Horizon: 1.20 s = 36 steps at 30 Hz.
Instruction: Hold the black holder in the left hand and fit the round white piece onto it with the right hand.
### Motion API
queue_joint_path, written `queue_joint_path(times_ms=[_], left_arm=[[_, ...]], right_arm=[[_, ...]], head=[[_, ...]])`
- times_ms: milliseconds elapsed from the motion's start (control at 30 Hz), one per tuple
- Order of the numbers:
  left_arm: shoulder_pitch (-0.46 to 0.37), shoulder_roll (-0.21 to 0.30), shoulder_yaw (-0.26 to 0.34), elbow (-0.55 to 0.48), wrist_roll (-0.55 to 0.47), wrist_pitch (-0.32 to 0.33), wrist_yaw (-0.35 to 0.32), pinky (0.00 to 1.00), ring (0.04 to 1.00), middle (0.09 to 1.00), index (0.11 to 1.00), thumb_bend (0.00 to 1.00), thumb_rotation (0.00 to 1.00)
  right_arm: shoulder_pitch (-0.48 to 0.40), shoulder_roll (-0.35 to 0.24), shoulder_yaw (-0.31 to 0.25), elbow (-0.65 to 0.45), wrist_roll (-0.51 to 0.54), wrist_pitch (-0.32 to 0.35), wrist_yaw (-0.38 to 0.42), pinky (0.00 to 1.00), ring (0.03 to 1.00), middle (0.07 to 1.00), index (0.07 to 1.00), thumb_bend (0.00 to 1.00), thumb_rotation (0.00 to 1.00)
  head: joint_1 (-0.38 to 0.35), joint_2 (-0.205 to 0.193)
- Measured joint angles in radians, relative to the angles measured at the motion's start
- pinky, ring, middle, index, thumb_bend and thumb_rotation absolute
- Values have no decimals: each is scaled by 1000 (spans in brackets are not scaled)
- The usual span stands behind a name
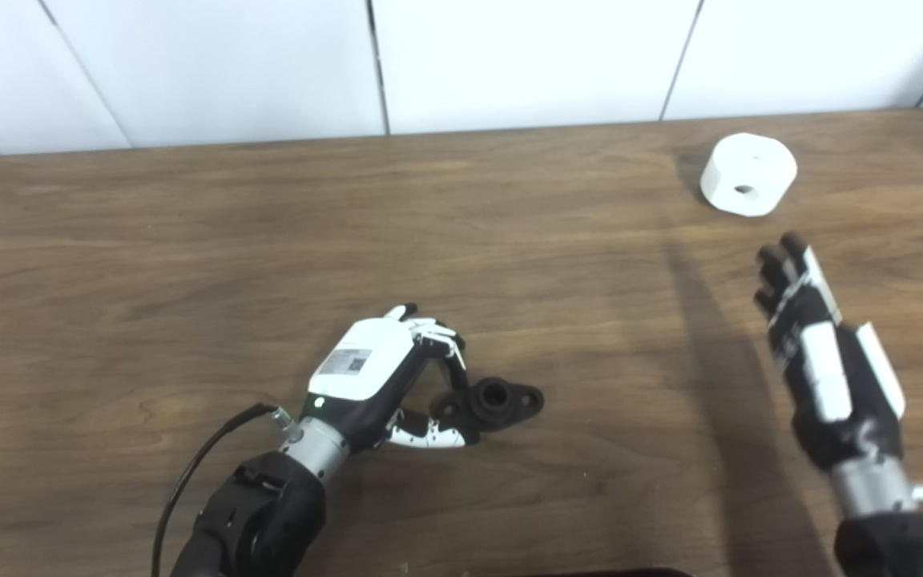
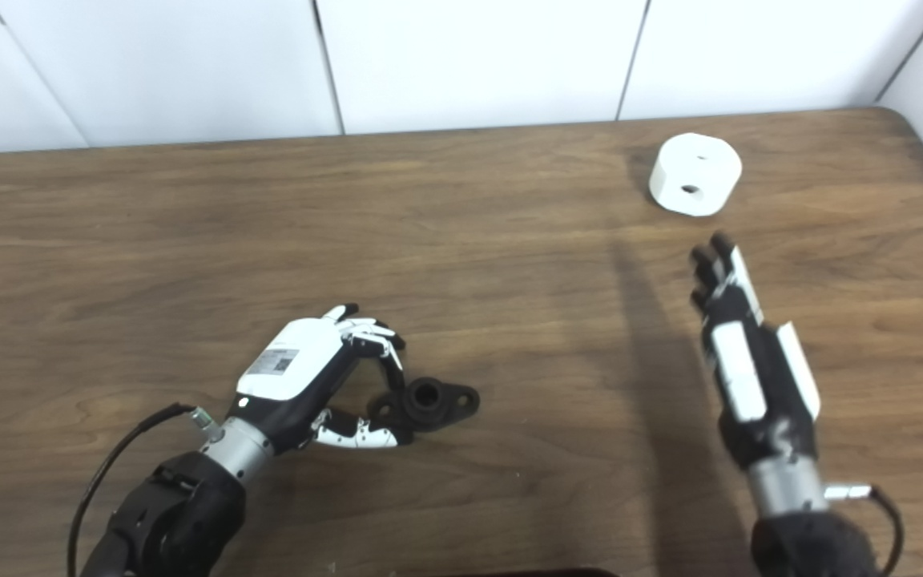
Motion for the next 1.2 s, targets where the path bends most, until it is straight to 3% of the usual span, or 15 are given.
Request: queue_joint_path(times_ms=[133, 200, 367, 533, 667, 833, 1000, 1100, 1167, 1200], left_arm=[[-1, 0, -2, 4, -6, -5, 3, 980, 869, 785, 487, 519, 57], [-1, 0, -3, 5, -6, -5, 3, 981, 872, 787, 486, 520, 57], [-1, 1, -4, 5, 1, 0, -1, 980, 878, 799, 487, 520, 58], [-1, 3, -4, 3, 1, 8, -9, 990, 879, 801, 488, 520, 56], [0, 6, -2, 2, -3, 9, -4, 985, 868, 792, 487, 521, 54], [1, 11, -1, 2, -15, 1, 3, 986, 867, 790, 488, 520, 53], [5, 16, 1, 2, -28, -2, 5, 979, 873, 791, 488, 521, 52], [12, 17, 1, 3, -28, -13, 20, 970, 866, 787, 487, 520, 55], [16, 19, 1, 6, -28, -19, 33, 972, 867, 787, 487, 520, 55], [17, 20, 1, 8, -28, -21, 37, 972, 867, 788, 487, 520, 55]], right_arm=[[-68, -70, -25, -16, -49, 53, 2, 1000, 1000, 986, 1000, 617, 963], [-100, -107, -53, -16, -59, 83, 3, 1000, 1000, 981, 1000, 663, 938], [-169, -177, -77, 10, -88, 123, 8, 1000, 1000, 995, 1000, 659, 907], [-218, -264, -37, 91, -251, 122, 19, 975, 995, 997, 995, 609, 896], [-281, -320, -22, 142, -321, 123, 33, 934, 972, 992, 982, 585, 865], [-385, -350, 4, 198, -400, 168, 57, 940, 971, 987, 973, 608, 844], [-469, -389, 38, 298, -446, 204, 113, 923, 967, 981, 964, 671, 716], [-502, -406, 53, 354, -482, 204, 129, 918, 974, 983, 970, 709, 707], [-509, -408, 64, 380, -506, 205, 135, 919, 974, 978, 970, 715, 697], [-511, -408, 71, 390, -512, 205, 135, 918, 972, 975, 969, 713, 686]], head=[[6, -15], [6, -15], [-57, -41], [-84, -60], [-87, -64], [-97, -74], [-123, -106], [-124, -146], [-124, -146], [-121, -169]])
